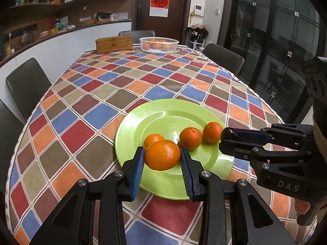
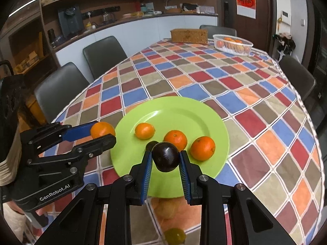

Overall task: Organize fruits
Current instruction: 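Carry the orange and plum onto the green plate and open both tools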

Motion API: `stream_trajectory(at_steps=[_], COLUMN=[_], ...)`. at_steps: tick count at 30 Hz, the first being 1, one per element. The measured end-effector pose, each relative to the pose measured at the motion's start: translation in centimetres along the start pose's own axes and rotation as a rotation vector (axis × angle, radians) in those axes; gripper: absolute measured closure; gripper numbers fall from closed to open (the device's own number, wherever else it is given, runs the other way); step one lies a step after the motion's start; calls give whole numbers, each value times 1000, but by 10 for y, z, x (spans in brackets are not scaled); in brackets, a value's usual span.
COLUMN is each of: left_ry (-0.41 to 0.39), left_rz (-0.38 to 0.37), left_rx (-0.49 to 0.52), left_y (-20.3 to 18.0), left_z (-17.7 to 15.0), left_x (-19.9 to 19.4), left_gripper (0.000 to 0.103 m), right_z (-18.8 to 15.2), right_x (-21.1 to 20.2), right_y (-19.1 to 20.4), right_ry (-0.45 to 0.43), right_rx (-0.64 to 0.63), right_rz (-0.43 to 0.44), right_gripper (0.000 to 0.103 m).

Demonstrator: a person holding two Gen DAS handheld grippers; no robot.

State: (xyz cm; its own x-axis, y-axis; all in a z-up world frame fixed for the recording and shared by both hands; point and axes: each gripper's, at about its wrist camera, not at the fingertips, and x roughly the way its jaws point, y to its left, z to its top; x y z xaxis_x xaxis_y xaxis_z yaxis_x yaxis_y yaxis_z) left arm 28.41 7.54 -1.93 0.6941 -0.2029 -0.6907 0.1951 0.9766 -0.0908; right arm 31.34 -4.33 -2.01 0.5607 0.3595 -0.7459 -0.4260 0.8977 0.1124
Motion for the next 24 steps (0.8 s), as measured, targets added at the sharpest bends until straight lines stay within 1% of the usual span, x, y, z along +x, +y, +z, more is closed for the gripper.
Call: stream_trajectory(at_steps=[8,12,19,20,22,23,24], left_ry=[52,64,90,90,84,79,70], left_rz=[-26,-34,-39,-39,-27,-20,-17], left_rx=[-31,-32,-32,-32,-28,-26,-20], left_y=[10,11,11,11,10,10,9], left_z=[0,-1,0,1,1,1,2], left_x=[32,37,45,44,43,42,39], left_gripper=[68,68,68,67,60,60,60], right_z=[1,1,1,1,1,1,2], right_x=[27,36,42,43,43,42,40], right_y=[-8,-12,-15,-16,-19,-19,-20], right_ry=[42,61,69,71,71,66,62], right_rx=[10,18,29,33,47,51,51], right_rz=[-8,-3,4,5,5,4,0], right_gripper=[75,75,75,74,67,64,64])
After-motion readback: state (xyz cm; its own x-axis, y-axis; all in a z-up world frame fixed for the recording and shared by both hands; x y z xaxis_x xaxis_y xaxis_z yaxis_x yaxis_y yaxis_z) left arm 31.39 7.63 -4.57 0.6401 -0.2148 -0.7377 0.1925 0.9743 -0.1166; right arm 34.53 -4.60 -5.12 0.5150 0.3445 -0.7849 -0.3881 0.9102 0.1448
